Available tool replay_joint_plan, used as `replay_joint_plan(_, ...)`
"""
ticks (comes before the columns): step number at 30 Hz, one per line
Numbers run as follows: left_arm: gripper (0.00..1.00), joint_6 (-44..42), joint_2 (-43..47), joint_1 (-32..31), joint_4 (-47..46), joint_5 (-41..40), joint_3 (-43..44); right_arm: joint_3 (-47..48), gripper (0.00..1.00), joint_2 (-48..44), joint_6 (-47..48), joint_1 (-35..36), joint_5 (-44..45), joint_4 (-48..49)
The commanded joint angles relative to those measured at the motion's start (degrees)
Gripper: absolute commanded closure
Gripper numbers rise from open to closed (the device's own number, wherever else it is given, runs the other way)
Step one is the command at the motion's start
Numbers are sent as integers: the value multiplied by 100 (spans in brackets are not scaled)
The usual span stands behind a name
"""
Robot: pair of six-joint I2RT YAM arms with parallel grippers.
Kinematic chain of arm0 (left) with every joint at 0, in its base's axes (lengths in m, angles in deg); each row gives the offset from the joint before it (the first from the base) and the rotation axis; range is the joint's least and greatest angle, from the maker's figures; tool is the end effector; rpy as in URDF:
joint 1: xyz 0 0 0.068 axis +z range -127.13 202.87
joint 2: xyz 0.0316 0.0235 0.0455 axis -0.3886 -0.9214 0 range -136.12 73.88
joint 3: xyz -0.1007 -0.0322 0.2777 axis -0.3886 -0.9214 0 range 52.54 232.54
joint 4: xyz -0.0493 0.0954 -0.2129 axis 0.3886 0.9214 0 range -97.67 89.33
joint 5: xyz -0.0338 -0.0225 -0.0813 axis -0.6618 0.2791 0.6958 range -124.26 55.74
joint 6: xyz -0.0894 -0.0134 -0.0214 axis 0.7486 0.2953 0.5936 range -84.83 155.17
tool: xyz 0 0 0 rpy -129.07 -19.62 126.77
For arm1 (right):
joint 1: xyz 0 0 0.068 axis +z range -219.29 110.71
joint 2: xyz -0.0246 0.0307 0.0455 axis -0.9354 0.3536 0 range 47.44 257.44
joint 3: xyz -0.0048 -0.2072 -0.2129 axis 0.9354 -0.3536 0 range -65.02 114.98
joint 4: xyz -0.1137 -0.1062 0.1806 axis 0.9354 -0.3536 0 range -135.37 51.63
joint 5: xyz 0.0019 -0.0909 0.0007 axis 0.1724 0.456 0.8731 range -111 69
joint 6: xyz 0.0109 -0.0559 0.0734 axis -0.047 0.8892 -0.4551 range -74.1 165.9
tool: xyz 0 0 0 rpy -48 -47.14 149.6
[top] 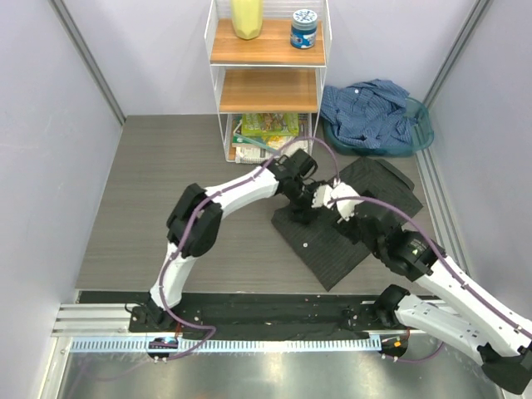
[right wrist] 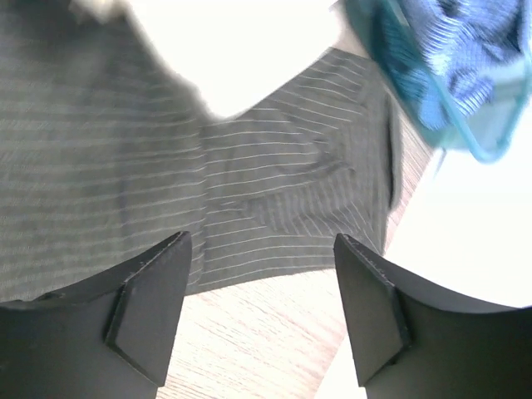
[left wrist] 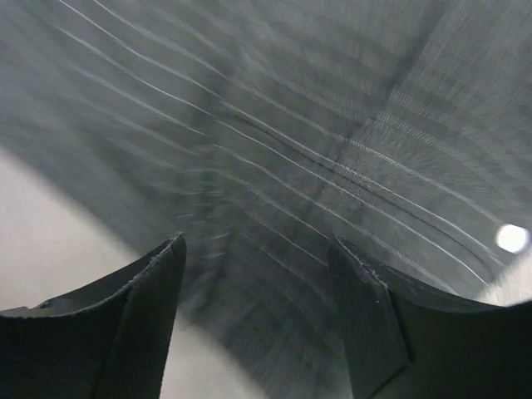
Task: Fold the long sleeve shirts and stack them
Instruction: Fold the shirt
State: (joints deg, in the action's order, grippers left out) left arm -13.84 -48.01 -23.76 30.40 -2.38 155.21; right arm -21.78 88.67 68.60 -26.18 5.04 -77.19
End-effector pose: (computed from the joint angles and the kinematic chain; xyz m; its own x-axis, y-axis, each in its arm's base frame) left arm 0.2967 -0.3783 0.2211 0.2349 0.6847 -0.6899 0.9696 -0.2153 0.1165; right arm 0.1273 0.0689 0.2823 -0.2657 -0.7236 -0.6371 -0.4986 0.6687 -0.5516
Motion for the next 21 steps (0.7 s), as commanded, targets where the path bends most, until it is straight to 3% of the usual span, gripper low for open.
replay_joint_plan(1,33,-12,-625,-12,832,-559,270,649,28,350,-521,-329,340,139)
replay_joint_plan(4,38,-38,-705,-21,1316,-735,192,738,31,595,-363,-453,445,139)
replay_joint_plan(7,42,120,-224,49,1607,-674,-597,756,33,702,-196,-646,437,243)
replay_joint_plan(11,44,576,700,75,1467,-551,-2326,519,36,912,93,-795,244,437)
replay_joint_plan(17,46,2351,1913,66,1248,160,-3472,386,43,2078,665,-901,-573,1026)
replay_joint_plan(21,39,3440,2817,171,417,844,-3990,676,53,3108,675,-962,-1153,1316)
